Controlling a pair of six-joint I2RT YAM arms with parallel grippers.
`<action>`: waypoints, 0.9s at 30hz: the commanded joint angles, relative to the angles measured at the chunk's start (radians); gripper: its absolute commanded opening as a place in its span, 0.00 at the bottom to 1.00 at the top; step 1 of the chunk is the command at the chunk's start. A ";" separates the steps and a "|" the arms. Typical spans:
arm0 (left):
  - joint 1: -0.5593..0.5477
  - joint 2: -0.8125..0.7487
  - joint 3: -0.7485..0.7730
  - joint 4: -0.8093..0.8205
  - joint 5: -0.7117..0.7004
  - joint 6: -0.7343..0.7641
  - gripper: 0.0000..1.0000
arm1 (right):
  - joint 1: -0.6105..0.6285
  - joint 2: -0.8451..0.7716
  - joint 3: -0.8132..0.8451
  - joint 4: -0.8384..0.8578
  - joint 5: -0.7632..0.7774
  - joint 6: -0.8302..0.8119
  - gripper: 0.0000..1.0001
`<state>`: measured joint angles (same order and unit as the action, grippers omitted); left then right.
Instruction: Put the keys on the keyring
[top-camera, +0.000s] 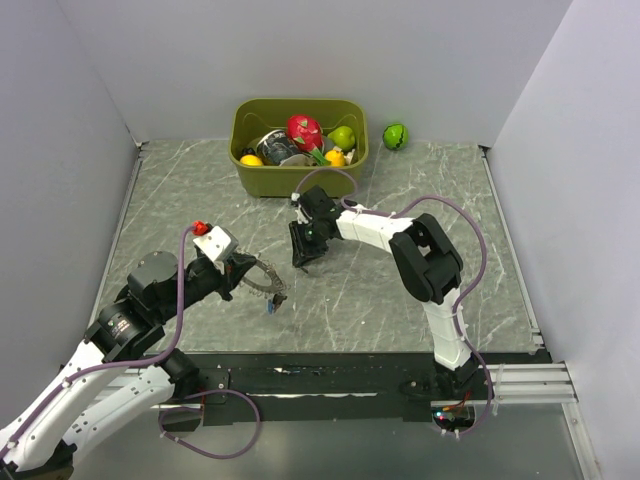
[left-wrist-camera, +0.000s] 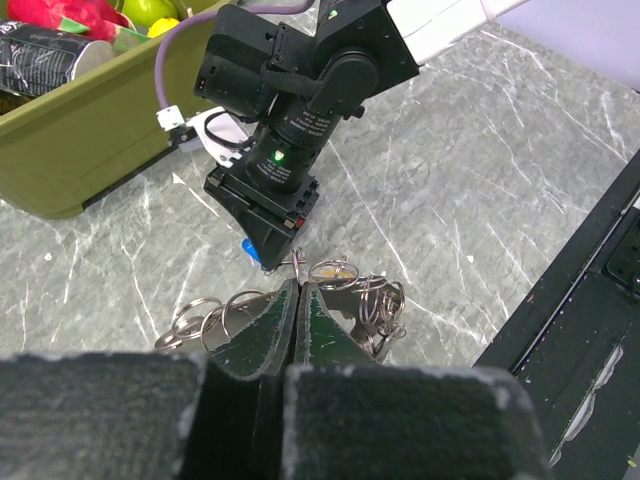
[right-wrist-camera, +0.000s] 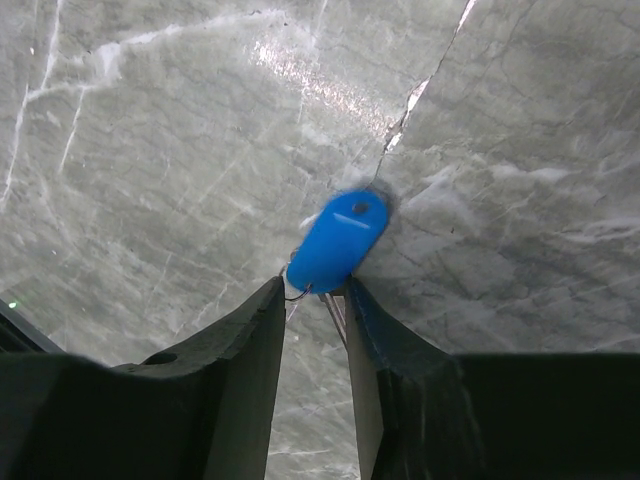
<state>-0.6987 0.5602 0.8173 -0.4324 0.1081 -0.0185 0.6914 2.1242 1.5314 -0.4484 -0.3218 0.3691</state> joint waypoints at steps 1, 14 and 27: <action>0.007 -0.008 0.005 0.055 0.005 0.008 0.01 | 0.017 -0.067 0.027 -0.027 0.035 -0.012 0.39; 0.010 -0.002 0.005 0.054 0.011 0.008 0.01 | 0.039 -0.075 0.065 -0.039 0.035 -0.013 0.39; 0.013 0.003 0.003 0.052 0.010 0.008 0.01 | 0.069 -0.211 -0.039 0.060 0.087 -0.243 0.51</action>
<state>-0.6930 0.5617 0.8173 -0.4324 0.1085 -0.0185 0.7452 2.0026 1.5196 -0.4557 -0.2474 0.2203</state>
